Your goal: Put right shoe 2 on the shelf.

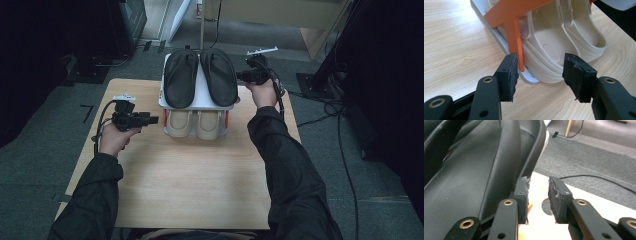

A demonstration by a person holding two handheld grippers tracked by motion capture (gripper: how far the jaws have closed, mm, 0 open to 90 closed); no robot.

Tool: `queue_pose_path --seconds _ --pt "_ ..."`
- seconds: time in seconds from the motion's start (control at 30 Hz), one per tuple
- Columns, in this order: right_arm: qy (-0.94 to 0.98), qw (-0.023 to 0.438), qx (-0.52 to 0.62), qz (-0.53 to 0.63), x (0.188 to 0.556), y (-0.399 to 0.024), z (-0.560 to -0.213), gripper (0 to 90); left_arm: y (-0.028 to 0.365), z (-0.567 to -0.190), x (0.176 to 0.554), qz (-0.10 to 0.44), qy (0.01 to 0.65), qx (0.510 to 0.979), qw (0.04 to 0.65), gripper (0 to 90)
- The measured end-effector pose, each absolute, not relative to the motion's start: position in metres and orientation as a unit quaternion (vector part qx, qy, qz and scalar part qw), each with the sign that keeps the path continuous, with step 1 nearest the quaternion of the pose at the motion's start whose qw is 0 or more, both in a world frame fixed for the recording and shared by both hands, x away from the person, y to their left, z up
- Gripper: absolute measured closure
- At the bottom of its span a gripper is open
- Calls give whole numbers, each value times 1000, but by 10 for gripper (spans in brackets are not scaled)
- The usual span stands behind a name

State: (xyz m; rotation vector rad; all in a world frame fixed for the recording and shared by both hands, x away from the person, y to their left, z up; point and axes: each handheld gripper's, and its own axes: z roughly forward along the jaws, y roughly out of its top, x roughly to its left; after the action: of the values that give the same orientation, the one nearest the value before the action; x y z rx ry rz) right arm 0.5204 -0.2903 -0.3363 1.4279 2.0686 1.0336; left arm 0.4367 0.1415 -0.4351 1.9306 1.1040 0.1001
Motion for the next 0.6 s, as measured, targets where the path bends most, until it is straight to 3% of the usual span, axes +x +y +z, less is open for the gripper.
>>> queue_pose_path --seconds 0.6 --pt "761 195 477 394 502 -273 -335 701 142 -436 437 40 446 777 442 458"
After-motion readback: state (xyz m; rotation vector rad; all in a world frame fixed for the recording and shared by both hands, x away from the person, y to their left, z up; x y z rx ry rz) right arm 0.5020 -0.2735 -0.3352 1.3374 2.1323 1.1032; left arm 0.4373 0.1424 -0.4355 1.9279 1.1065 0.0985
